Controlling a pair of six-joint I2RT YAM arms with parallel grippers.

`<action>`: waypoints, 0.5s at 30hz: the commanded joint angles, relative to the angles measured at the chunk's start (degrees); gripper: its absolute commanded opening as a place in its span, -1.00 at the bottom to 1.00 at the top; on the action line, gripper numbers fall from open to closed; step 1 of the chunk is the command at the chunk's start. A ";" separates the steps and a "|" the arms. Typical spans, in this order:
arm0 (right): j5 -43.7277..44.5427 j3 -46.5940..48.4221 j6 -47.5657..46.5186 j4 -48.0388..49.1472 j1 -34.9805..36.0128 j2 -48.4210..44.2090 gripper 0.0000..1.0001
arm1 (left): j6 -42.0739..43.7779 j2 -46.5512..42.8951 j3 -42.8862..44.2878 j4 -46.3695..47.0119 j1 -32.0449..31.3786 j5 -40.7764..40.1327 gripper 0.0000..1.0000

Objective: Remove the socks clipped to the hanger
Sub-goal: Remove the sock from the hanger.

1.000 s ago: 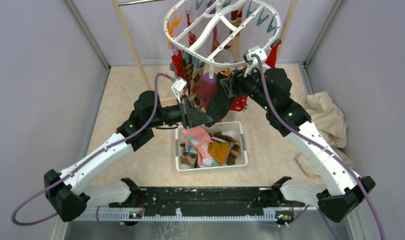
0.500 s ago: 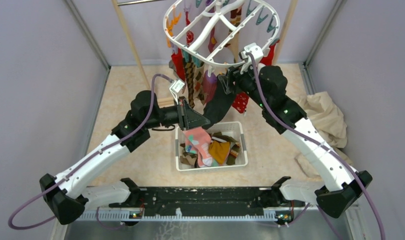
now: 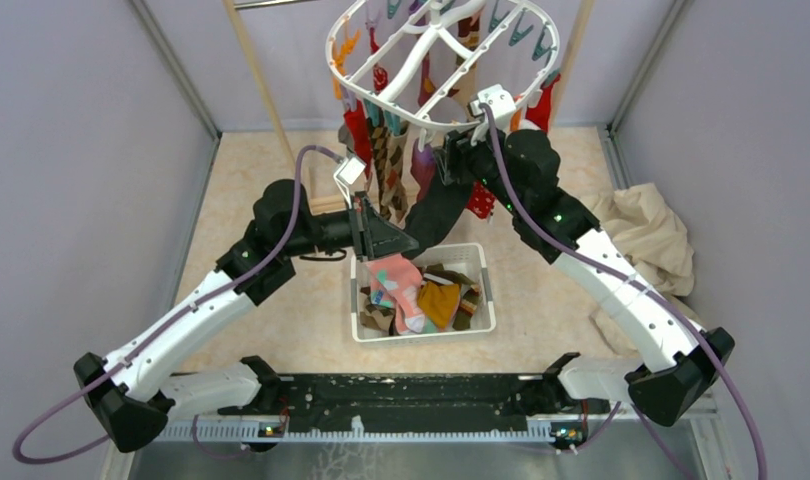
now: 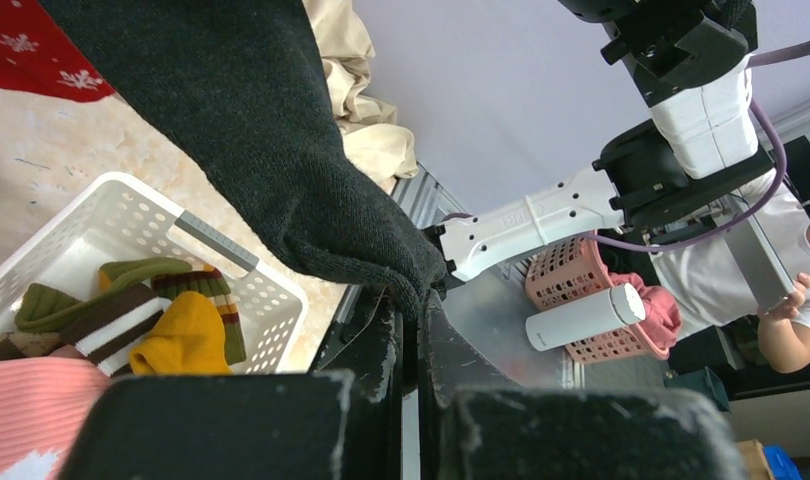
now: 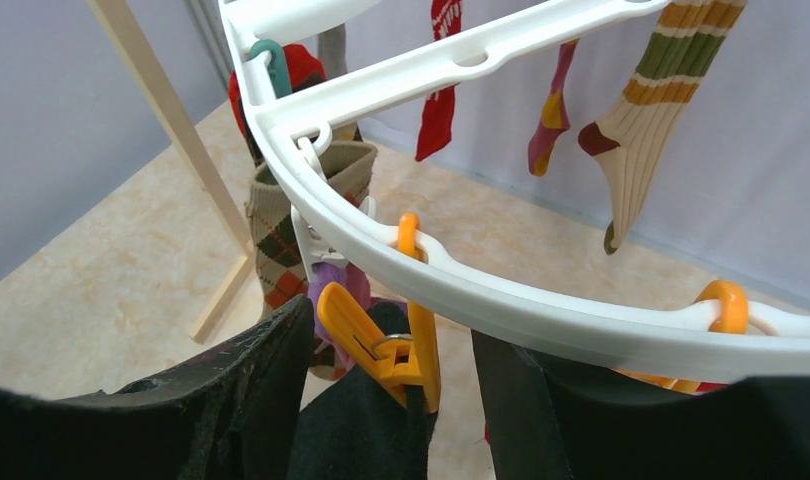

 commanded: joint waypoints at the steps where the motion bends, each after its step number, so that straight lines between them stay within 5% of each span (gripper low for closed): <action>1: 1.66 3.01 0.53 7.08 0.37 0.02 0.19 | -1.02 -1.81 -0.77 0.08 0.42 1.73 -0.94; 15: 4.78 2.97 0.90 10.05 0.42 0.65 0.29 | -1.04 -1.74 -1.82 0.63 0.42 2.56 -0.93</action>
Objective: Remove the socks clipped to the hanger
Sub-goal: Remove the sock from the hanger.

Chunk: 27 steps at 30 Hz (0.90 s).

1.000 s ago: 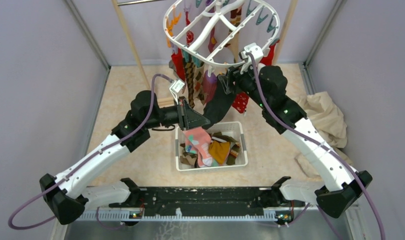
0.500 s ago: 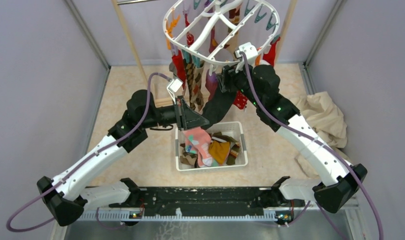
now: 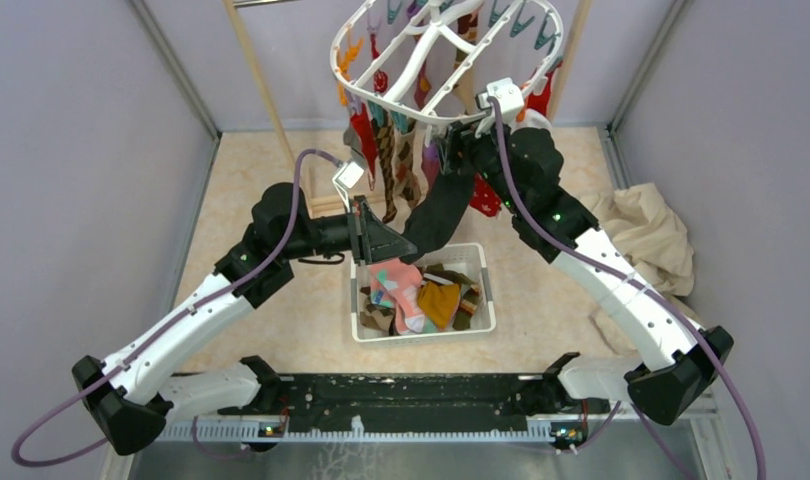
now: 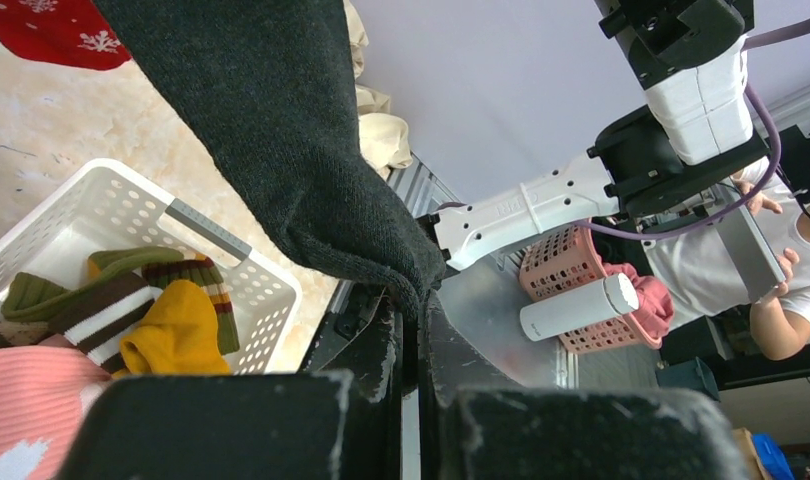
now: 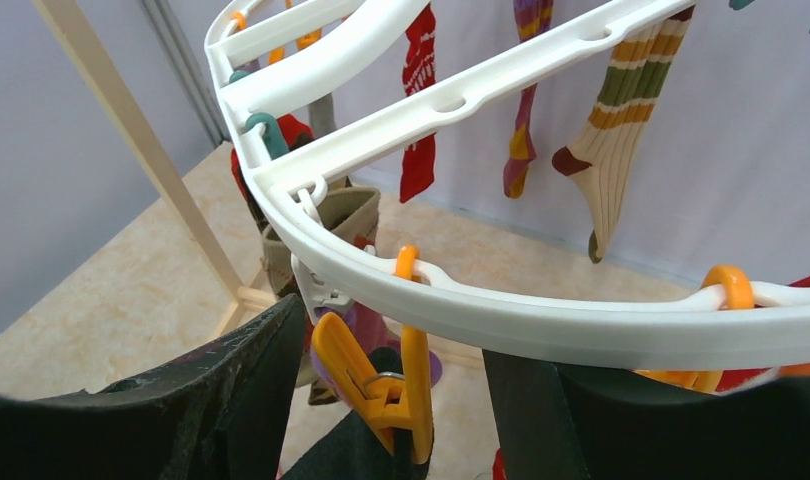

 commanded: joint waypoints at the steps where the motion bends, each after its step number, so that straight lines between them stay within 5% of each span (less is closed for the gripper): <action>1: 1.28 2.83 -0.31 5.18 0.44 0.27 0.29 | -0.53 -0.54 -0.42 0.63 0.18 1.27 -0.93; 11: 2.67 1.10 -1.11 8.54 0.44 -1.42 0.20 | -0.39 -0.15 -0.94 0.76 0.18 1.57 -0.92; 20: 3.64 -0.09 -0.78 9.82 0.45 -2.17 0.34 | -0.35 0.07 -1.30 0.81 0.18 1.88 -0.92; 27: 4.28 -1.94 -0.55 11.25 0.45 -3.46 0.08 | -0.50 0.34 -1.65 0.97 0.18 2.12 -0.92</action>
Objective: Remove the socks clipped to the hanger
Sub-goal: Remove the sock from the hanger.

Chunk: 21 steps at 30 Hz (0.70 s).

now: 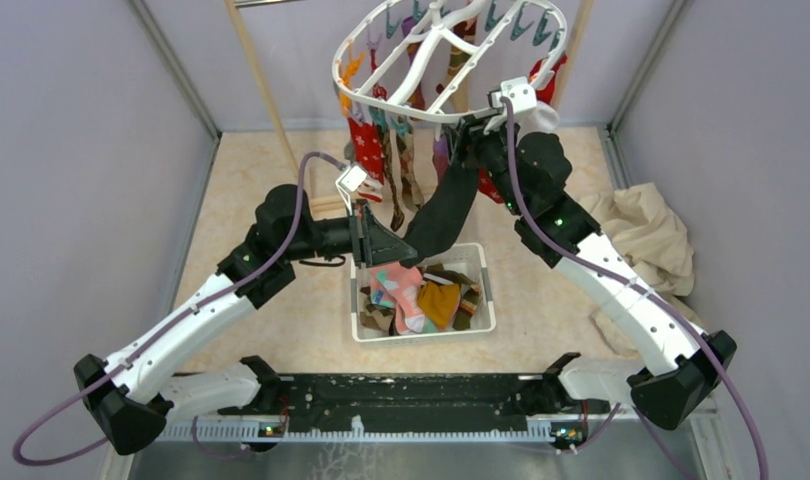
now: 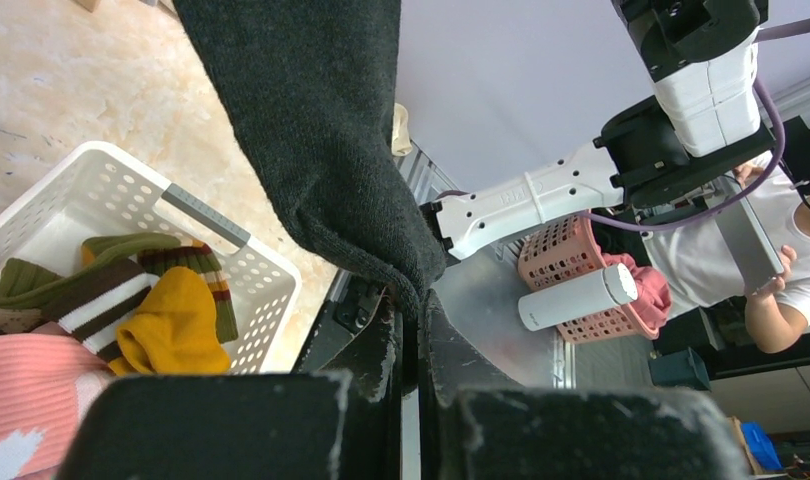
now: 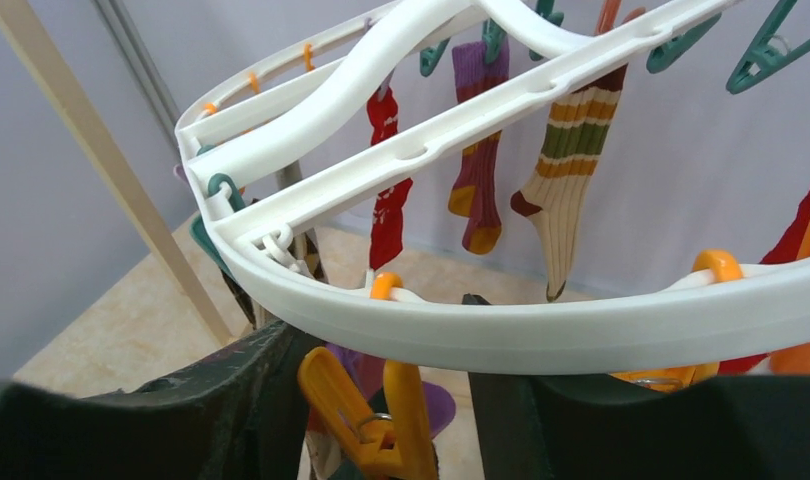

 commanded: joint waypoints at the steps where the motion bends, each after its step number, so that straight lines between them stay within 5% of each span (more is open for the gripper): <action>1: 0.84 -0.59 -0.50 4.87 0.45 -2.46 0.02 | -0.48 0.22 -0.60 0.95 0.18 1.20 -0.92; 13: 0.71 -2.16 -0.01 5.66 0.38 -3.34 -0.53 | -0.59 0.09 -0.60 0.91 0.18 1.21 -0.92; 21: 0.36 -2.27 0.13 5.31 0.45 -3.20 -0.56 | 0.42 -1.44 -1.39 -2.43 0.17 0.85 -0.92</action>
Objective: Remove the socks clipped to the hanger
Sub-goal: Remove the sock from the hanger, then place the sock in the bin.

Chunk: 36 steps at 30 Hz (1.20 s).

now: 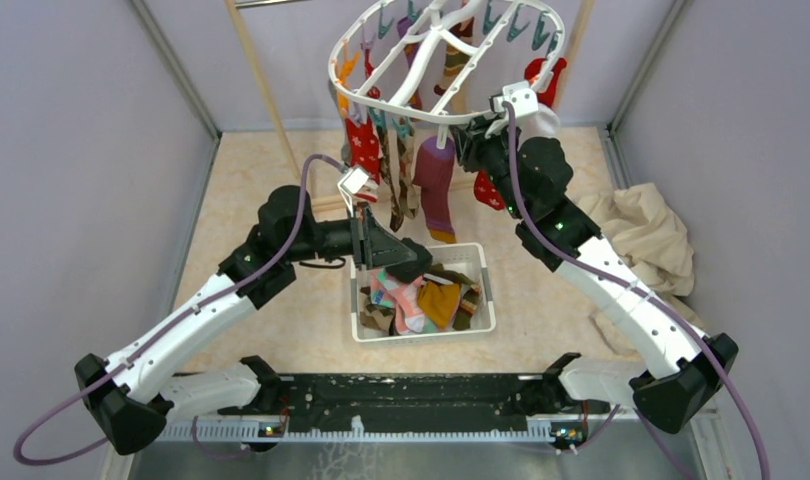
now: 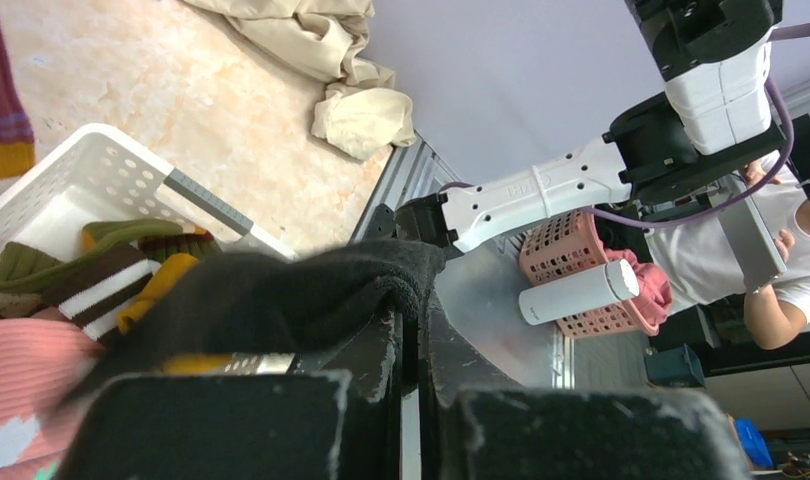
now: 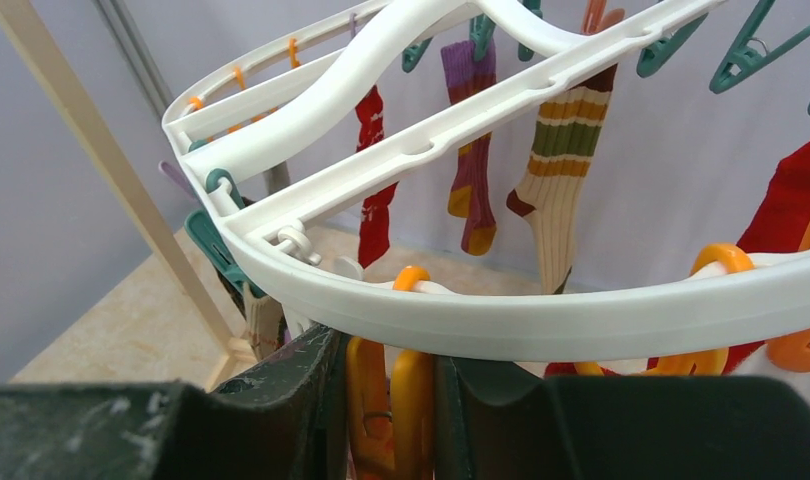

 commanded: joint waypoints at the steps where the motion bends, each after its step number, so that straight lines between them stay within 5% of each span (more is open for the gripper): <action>1: 0.25 0.02 0.15 3.76 0.32 -1.91 -0.56 | 0.38 -1.98 -1.17 -2.13 0.18 0.59 -0.92; 13: 0.56 -4.24 2.39 3.05 0.35 -3.93 -0.08 | 1.95 -2.45 -8.22 -2.35 0.17 -1.74 -0.90; 23: 0.46 -6.39 3.91 0.35 0.33 -6.43 0.25 | 3.14 0.39 -13.98 -0.83 0.18 -3.03 -0.42; 36: -8.57 -10.03 10.60 -8.48 0.36 -11.67 0.32 | 3.25 0.62 -17.69 -1.50 0.18 -5.61 0.17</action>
